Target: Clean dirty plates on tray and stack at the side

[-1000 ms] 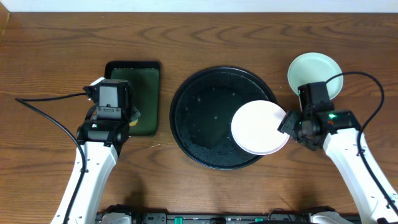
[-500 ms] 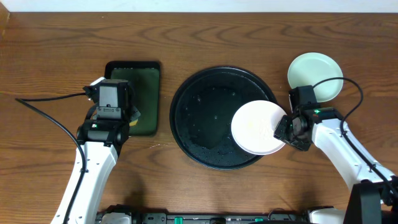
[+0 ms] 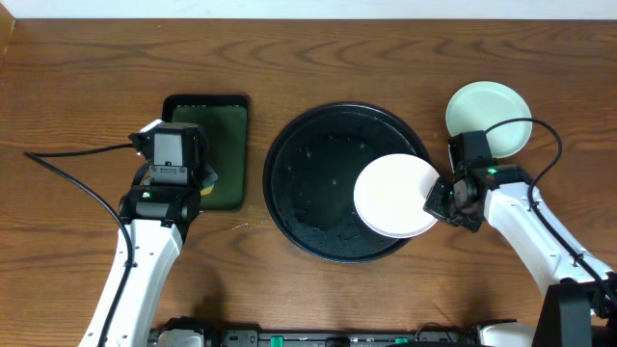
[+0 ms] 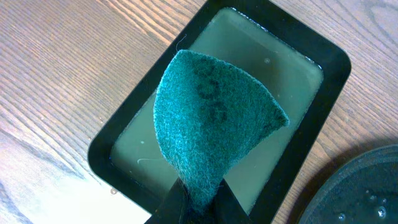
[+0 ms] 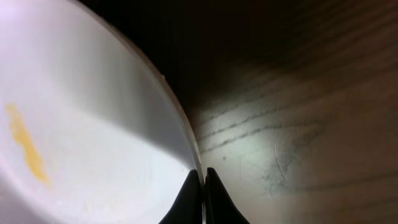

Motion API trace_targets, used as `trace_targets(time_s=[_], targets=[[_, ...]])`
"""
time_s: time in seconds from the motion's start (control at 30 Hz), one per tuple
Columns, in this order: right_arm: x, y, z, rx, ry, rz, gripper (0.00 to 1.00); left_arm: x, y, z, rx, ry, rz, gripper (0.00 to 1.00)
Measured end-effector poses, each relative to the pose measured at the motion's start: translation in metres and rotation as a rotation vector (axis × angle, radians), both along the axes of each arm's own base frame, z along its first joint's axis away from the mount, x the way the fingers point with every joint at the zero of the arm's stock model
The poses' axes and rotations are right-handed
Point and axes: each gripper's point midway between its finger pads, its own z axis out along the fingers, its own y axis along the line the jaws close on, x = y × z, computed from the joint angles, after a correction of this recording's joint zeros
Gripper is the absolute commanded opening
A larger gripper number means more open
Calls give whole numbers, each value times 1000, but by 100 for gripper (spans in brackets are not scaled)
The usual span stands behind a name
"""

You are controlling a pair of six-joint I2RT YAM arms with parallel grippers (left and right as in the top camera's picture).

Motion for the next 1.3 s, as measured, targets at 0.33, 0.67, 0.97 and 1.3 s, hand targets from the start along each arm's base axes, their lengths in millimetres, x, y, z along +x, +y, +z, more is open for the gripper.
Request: trace_targets(time_s=[0.33,0.67,0.97,1.3], targets=[[69,23,64,36,-251,152,1,0,0,0,0,0,0,8],[88,98,24,109,-272,375,1,0,-4,-1,-17,1,-12,8],[86,126,-33,214,-174,448,1,8,-26,0,-123,-24,-87,8],[88,132,-35,247,-172,464,1,40,-82,-17,-386,-46,-239,8]])
